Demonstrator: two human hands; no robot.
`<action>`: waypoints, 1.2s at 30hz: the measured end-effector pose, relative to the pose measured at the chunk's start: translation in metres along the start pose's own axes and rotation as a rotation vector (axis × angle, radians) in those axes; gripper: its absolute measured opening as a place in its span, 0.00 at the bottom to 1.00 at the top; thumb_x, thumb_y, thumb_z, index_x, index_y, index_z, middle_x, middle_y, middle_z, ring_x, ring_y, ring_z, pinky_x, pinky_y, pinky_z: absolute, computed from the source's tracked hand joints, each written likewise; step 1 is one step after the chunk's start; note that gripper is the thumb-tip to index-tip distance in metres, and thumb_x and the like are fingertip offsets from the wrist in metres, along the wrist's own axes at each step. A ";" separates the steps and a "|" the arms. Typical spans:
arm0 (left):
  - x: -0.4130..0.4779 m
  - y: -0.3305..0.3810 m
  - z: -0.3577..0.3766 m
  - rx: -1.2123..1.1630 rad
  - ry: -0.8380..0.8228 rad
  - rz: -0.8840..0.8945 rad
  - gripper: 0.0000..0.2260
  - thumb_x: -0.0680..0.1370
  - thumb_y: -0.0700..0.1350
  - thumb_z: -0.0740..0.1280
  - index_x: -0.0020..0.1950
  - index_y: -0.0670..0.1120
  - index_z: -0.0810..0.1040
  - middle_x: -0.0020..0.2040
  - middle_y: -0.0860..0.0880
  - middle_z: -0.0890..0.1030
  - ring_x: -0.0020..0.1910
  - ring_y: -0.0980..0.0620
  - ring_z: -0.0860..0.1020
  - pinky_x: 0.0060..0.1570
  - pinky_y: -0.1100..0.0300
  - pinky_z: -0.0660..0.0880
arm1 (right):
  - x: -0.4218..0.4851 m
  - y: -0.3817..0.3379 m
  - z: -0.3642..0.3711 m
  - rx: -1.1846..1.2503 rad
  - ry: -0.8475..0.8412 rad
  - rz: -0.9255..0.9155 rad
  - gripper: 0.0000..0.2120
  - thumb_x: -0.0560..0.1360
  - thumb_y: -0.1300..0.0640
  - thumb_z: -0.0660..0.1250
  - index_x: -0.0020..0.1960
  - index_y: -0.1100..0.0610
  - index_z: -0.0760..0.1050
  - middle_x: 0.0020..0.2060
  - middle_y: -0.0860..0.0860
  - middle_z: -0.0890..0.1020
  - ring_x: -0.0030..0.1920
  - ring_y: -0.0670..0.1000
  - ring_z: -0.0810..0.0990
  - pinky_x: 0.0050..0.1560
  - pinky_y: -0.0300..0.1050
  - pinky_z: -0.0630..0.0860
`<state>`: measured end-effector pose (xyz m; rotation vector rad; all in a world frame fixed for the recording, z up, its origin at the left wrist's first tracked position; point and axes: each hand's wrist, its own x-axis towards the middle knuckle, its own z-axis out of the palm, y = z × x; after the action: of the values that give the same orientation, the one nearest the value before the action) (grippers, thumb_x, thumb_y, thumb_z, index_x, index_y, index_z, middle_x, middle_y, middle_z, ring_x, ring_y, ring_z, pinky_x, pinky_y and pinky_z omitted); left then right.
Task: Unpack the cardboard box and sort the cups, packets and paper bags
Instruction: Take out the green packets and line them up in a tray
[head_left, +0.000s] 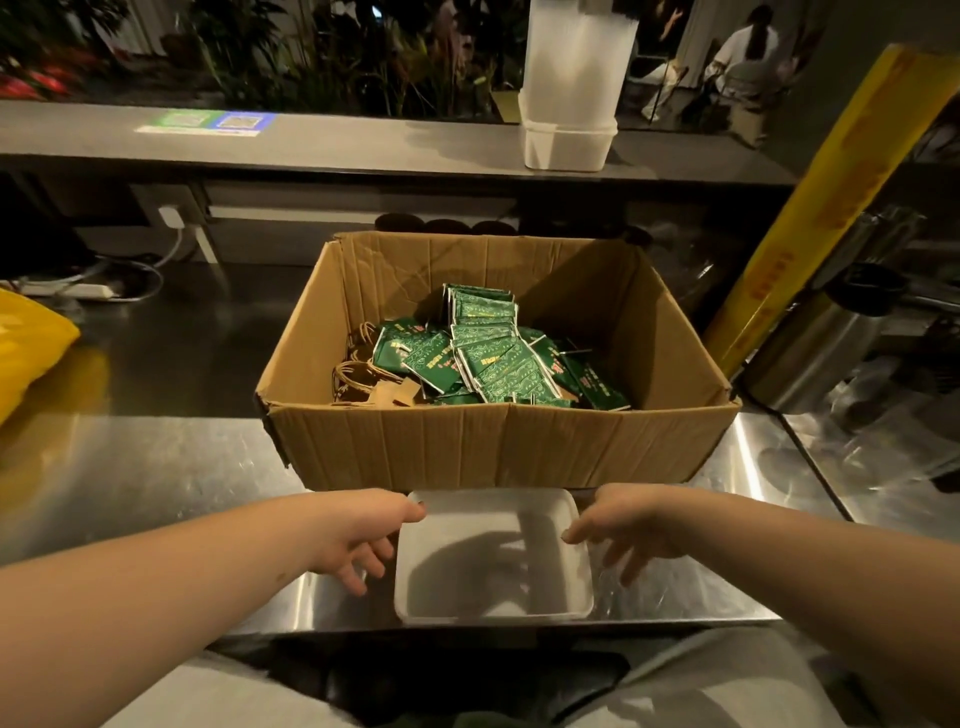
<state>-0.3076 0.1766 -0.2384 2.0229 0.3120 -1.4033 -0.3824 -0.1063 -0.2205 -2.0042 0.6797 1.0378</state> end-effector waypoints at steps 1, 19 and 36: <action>-0.012 0.010 -0.003 0.065 0.029 0.062 0.30 0.83 0.60 0.62 0.78 0.43 0.65 0.72 0.39 0.74 0.67 0.39 0.76 0.59 0.44 0.78 | -0.009 -0.008 -0.006 -0.105 -0.008 -0.042 0.29 0.79 0.53 0.71 0.76 0.60 0.66 0.70 0.60 0.75 0.62 0.61 0.81 0.54 0.57 0.84; 0.032 0.159 -0.088 -0.085 0.733 0.585 0.07 0.81 0.40 0.64 0.54 0.50 0.79 0.53 0.46 0.81 0.47 0.46 0.79 0.48 0.46 0.81 | 0.053 -0.132 -0.119 0.288 0.617 -0.500 0.05 0.81 0.62 0.65 0.51 0.58 0.80 0.46 0.56 0.83 0.40 0.51 0.80 0.39 0.46 0.80; 0.080 0.158 -0.101 -0.375 0.698 0.432 0.08 0.79 0.34 0.68 0.52 0.46 0.80 0.56 0.44 0.79 0.44 0.47 0.76 0.37 0.55 0.76 | 0.113 -0.116 -0.128 -0.062 0.808 -0.366 0.05 0.80 0.58 0.64 0.50 0.51 0.78 0.40 0.49 0.82 0.40 0.52 0.82 0.45 0.53 0.83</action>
<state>-0.1158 0.1064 -0.2300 2.0302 0.3675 -0.3192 -0.1819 -0.1578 -0.2231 -2.4736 0.6369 0.0013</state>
